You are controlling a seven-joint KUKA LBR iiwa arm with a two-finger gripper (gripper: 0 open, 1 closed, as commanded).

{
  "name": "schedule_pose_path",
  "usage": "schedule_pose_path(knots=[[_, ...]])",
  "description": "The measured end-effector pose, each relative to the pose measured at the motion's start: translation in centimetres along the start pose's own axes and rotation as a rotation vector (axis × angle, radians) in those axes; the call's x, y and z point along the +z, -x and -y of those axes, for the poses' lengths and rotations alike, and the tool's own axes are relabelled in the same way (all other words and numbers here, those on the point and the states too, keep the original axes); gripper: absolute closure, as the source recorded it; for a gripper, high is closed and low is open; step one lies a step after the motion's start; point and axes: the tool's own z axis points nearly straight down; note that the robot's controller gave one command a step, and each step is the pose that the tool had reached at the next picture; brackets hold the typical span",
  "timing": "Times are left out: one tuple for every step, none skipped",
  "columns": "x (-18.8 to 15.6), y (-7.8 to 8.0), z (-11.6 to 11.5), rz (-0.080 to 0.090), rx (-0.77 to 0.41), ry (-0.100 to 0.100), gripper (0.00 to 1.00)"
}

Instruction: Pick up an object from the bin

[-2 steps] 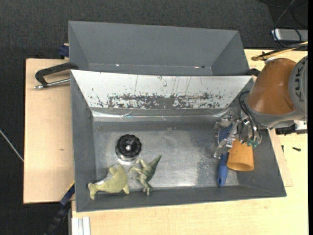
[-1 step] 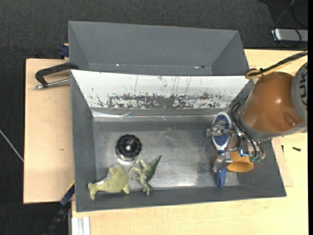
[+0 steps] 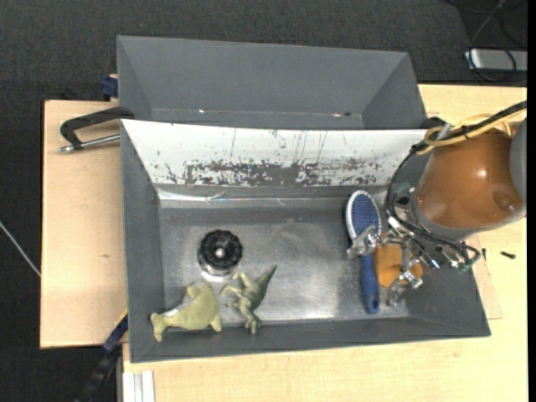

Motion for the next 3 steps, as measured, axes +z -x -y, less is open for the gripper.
schedule_pose_path(knots=[[2.90, 1.36, -2.91, -0.003, -0.609, 0.002, 0.00], [2.81, 1.46, -2.87, -0.002, -0.605, 0.002, 0.00], [2.77, 1.60, -2.98, 0.001, -0.606, 0.003, 1.00]])
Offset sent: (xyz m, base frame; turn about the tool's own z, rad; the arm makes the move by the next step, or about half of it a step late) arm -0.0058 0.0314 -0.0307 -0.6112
